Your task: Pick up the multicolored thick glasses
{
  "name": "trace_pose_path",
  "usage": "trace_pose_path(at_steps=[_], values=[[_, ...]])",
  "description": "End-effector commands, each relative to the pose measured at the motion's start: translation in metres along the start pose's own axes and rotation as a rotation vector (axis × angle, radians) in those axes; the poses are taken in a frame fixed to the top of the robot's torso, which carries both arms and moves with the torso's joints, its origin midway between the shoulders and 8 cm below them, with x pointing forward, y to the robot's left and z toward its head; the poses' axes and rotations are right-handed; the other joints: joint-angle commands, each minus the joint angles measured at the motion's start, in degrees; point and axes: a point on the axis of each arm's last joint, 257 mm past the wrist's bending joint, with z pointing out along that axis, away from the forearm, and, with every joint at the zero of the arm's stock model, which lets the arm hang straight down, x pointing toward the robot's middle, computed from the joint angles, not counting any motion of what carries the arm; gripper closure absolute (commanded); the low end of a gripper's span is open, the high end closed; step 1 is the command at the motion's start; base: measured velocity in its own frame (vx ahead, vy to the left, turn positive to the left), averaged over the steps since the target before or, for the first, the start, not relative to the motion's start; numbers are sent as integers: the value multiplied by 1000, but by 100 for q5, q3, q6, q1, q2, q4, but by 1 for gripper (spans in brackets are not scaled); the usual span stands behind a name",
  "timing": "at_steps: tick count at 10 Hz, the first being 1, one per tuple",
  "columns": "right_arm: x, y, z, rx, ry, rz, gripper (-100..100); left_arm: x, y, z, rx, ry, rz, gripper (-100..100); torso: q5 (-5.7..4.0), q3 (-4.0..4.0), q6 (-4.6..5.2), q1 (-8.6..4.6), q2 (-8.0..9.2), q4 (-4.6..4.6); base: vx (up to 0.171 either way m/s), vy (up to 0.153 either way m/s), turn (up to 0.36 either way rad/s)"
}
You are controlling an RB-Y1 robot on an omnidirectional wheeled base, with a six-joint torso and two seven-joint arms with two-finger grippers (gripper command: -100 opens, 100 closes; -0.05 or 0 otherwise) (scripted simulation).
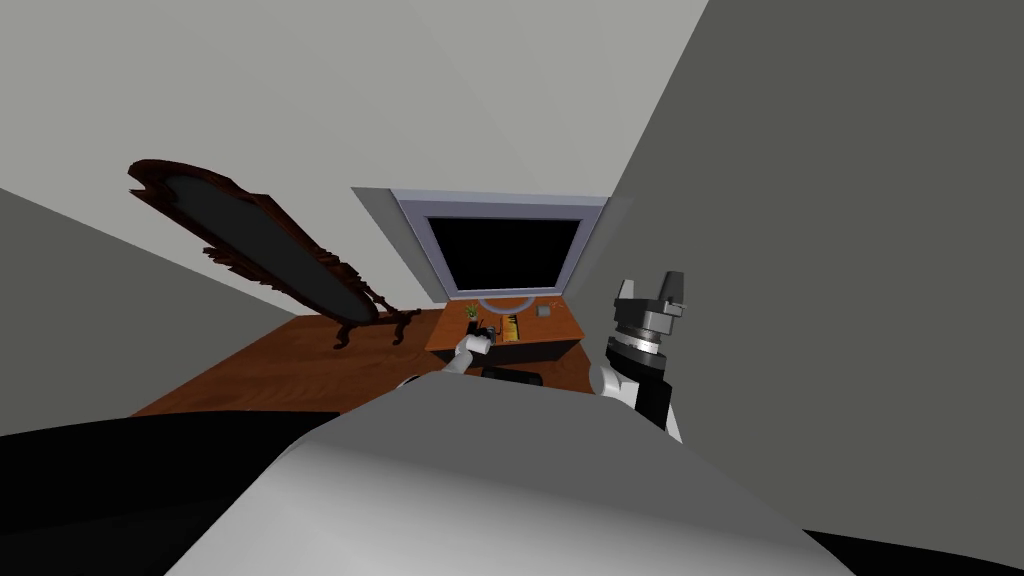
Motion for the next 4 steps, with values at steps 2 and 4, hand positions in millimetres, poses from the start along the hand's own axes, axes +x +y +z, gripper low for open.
trace_pose_path(at_steps=[2,4], values=[[0,0,0,0,0,0,0,3,-13,-3,-5,1,3,100,0,8,1,-1,14,2,-90,3,19],[0,0,0,0,0,0,0,2,-10,-4,-4,1,2,0,0,4,1,-3,4,1,-22,1,2]])
